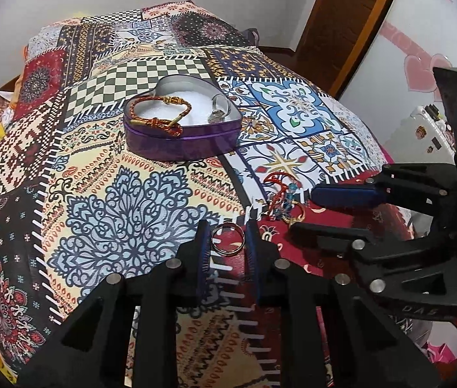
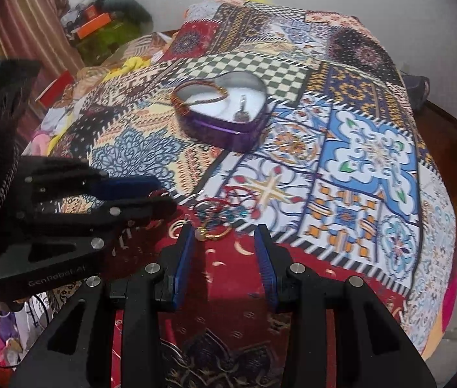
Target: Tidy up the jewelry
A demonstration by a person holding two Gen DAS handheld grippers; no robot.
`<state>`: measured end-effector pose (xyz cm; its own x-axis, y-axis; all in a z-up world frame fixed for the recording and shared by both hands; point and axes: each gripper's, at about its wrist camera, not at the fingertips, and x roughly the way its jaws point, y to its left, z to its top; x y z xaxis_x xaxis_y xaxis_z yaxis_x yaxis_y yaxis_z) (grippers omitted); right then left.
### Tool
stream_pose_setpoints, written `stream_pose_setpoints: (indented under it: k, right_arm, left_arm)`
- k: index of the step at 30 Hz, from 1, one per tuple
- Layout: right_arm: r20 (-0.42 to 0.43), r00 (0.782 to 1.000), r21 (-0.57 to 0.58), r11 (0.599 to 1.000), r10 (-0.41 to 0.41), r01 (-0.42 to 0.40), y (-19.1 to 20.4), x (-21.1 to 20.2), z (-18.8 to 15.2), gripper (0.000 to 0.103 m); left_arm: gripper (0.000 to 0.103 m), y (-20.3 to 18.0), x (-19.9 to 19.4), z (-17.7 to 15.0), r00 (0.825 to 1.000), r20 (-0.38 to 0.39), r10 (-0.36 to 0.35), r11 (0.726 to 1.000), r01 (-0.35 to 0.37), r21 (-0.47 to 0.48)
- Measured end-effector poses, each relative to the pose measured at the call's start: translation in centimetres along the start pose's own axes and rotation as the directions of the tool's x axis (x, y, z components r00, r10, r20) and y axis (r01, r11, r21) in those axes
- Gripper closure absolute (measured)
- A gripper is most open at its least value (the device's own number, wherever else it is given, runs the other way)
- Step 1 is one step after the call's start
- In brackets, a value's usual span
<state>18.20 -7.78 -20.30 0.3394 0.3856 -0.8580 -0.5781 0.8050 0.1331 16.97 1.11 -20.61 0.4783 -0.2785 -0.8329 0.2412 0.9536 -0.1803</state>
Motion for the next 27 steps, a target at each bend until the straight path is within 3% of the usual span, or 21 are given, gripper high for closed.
stream_pose_setpoints:
  k: [12, 16, 27]
  right_arm:
    - [0.006, 1.0, -0.044, 0.999, -0.025, 0.025, 0.6, 0.9, -0.2, 0.069]
    - [0.013, 0.999, -0.06, 0.997, -0.048, 0.049, 0.8, 0.9, -0.3, 0.081]
    - [0.056, 0.997, -0.01, 0.998, -0.059, 0.06, 0.1, -1.4, -0.2, 0.081]
  left_arm:
    - [0.082, -0.2, -0.3, 0.1, 1.0, 0.019, -0.001, 1.0, 0.001, -0.001]
    - [0.082, -0.2, -0.8, 0.2, 0.999, 0.032, 0.003, 1.0, -0.003, -0.005]
    - [0.082, -0.6, -2.6, 0.7, 0.997, 0.078, 0.014, 1.0, -0.014, -0.005]
